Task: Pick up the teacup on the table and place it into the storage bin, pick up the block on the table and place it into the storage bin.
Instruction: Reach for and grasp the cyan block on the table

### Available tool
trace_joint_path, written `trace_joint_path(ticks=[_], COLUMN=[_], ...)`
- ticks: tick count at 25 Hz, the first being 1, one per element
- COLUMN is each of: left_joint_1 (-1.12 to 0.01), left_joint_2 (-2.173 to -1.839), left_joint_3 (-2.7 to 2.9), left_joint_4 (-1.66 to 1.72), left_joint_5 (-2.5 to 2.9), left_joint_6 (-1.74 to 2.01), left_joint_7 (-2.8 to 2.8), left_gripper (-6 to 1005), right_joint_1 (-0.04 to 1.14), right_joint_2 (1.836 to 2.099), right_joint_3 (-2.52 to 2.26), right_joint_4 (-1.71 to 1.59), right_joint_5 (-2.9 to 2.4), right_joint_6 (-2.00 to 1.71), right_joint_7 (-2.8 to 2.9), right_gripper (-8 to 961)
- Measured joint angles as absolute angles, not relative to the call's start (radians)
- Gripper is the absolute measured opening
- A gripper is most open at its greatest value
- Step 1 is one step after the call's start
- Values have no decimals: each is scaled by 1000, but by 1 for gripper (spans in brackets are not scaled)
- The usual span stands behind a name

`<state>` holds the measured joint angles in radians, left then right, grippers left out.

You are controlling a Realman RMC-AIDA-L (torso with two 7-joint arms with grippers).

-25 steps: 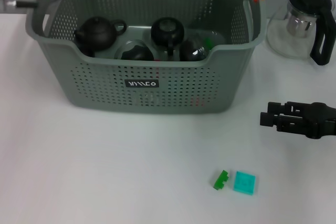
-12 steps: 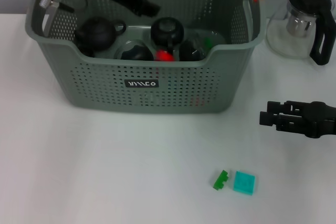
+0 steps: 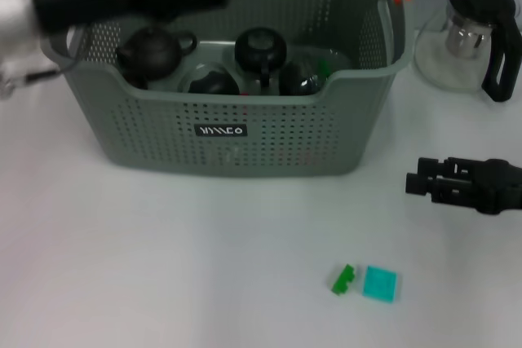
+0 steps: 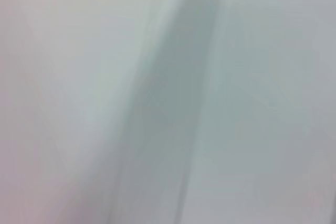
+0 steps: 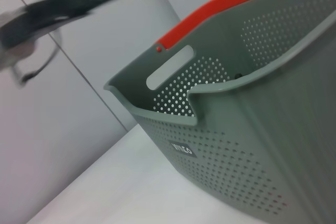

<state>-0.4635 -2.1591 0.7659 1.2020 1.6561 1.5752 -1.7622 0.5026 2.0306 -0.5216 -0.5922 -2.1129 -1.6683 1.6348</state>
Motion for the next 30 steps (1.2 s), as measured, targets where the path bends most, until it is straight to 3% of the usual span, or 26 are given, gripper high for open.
trace_joint_path(ticks=[6,11,19,26,30], left_joint_1=[-384,-341,-370,-392,-394], left_joint_2=[-2166,-2177,-2173,-2169,-2169], left_joint_3=[595,577,568,516,513], left_joint_4=[973,920,897,875,872], left_joint_5=[1669,1923,2220,2222,2229], left_joint_6=[1879,1891,1887,1857,1834], left_joint_7=[-1407,-1305,-1301,-1316,-1348], left_gripper=[883,934,934,933,933], right_joint_1=[500,499,520,566,667], right_joint_2=[2027,2026,2008,2025,2022], right_joint_3=[-520,-526,-567,-735,-928], right_joint_4=[-593,-593,-649,-948,-1069], right_joint_5=[-2115,-2114,-2149,-2187,-2309], right_joint_6=[-1669,-1676,-1817,-1980,-1972], right_joint_7=[1636,1623,1588,1842,2044], right_gripper=[684,685,684,675,674])
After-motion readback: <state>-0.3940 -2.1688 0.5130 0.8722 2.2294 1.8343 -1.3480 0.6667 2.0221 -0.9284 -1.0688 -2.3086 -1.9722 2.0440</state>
